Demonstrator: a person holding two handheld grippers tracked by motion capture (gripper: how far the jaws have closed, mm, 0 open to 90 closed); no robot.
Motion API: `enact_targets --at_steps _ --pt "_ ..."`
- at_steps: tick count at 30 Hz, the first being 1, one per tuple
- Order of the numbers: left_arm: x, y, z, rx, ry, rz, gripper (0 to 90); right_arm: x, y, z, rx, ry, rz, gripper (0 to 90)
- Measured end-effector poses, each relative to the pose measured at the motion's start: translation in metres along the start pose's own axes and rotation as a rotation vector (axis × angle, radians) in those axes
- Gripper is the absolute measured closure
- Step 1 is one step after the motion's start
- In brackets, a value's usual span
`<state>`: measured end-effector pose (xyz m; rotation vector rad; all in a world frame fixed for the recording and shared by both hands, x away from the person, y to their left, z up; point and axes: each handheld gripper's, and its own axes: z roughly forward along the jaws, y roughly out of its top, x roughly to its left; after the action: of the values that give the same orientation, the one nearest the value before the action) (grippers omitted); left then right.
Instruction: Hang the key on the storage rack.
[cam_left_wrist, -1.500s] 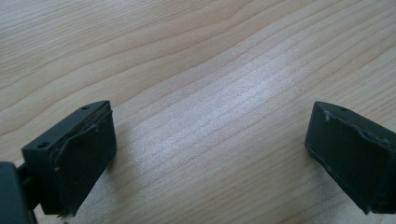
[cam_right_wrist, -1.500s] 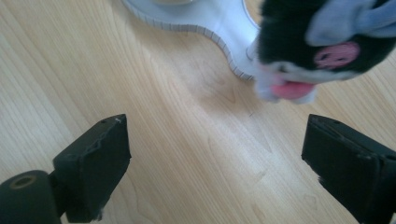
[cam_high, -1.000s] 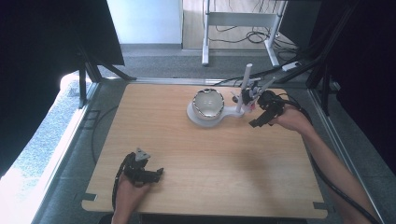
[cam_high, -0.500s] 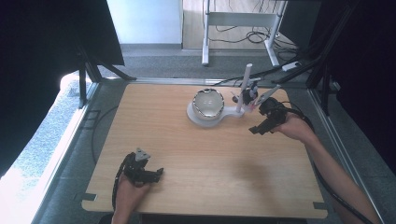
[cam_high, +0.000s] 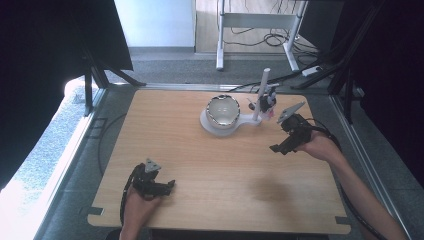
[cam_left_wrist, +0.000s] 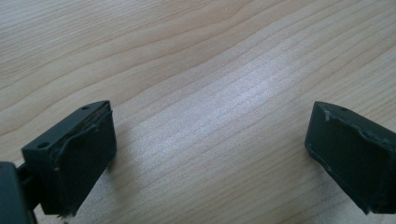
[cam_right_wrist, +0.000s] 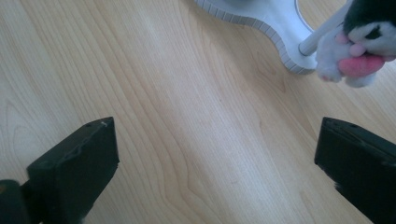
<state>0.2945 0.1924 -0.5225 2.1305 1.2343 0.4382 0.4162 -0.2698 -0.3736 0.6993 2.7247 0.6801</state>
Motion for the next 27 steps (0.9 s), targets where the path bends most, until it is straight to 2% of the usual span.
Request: enact_targets --at_steps 13,17,21,27 --pt "0.000 0.000 0.000 -0.001 -0.001 -0.002 1.9 0.017 -0.024 -0.009 -0.036 -0.010 0.011 0.0" --pt "0.000 0.000 0.000 0.000 -0.001 -0.001 1.9 0.023 -0.032 -0.010 -0.061 -0.007 0.033 0.0" --pt "0.000 0.000 0.000 -0.002 0.000 -0.003 1.9 0.030 -0.039 -0.011 -0.086 -0.002 0.045 0.0" --pt "0.000 0.000 0.000 -0.001 -0.002 -0.007 1.9 0.040 -0.049 -0.008 -0.094 0.005 0.048 0.0"
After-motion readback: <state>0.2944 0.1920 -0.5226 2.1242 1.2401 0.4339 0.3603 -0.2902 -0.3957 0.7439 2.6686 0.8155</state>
